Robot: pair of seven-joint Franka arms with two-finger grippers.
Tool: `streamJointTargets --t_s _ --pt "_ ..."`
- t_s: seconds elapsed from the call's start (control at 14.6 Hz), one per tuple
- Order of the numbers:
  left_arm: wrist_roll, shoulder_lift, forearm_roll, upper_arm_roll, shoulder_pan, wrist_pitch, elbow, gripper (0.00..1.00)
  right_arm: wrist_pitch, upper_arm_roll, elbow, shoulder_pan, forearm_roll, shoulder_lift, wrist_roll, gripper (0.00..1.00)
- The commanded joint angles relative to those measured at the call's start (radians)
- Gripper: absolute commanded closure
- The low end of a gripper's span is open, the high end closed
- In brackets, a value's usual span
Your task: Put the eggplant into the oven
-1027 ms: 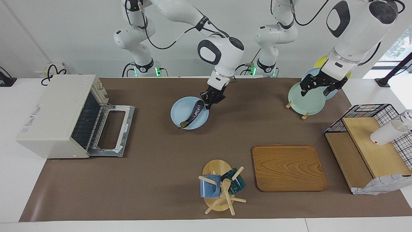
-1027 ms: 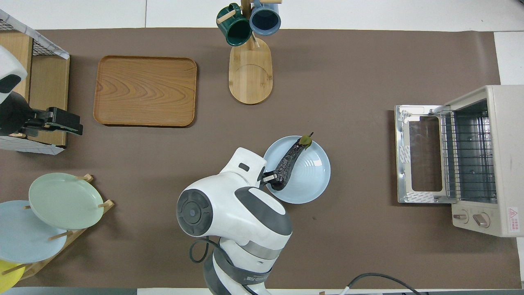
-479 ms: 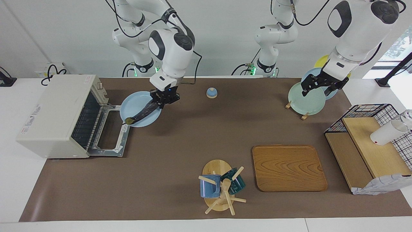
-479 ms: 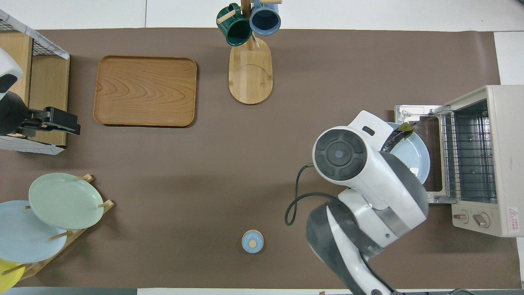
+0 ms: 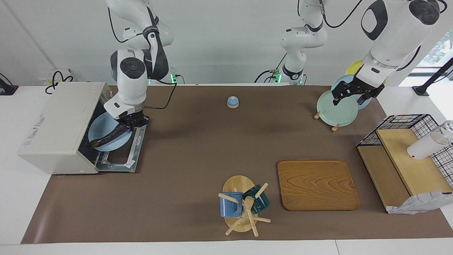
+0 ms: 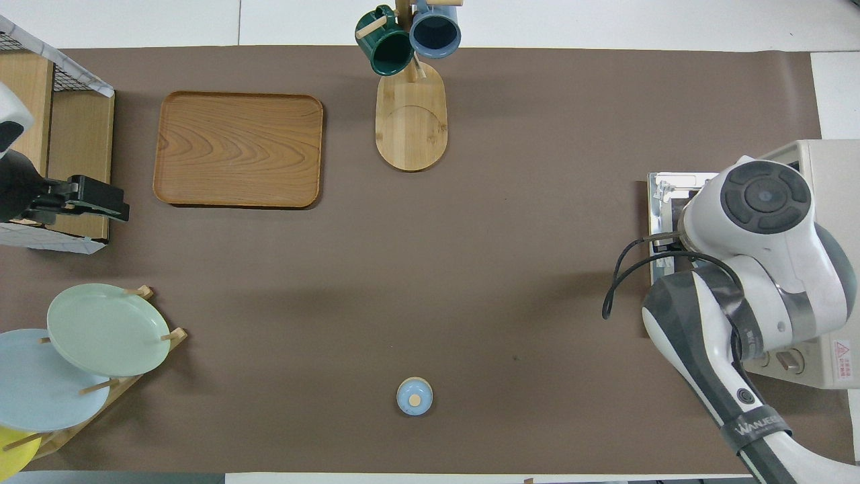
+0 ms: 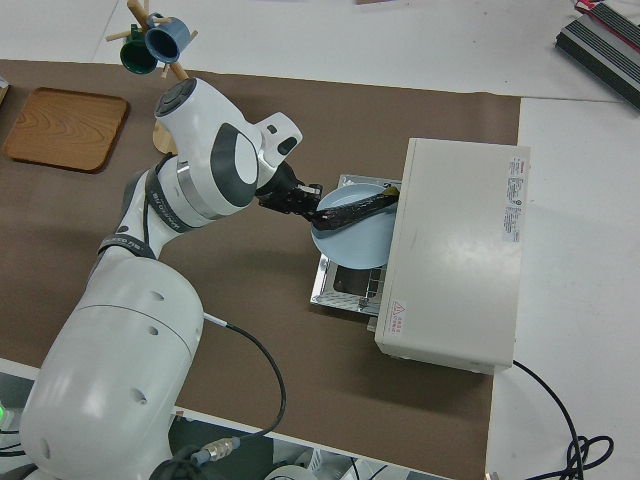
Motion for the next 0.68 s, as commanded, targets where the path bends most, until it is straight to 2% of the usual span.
streamJointTargets --t_s 0.0,0.62 --pt "-0.002 -0.02 0.008 -0.008 0.01 0.012 -0.017 0.0 0.092 0.014 -0.084 -0.098 -0.003 -0.049 -0.153 1.0" --pt "-0.002 -0.02 0.008 -0.008 0.012 0.012 -0.017 0.0 0.119 0.015 -0.103 -0.124 0.001 -0.051 -0.163 1.0"
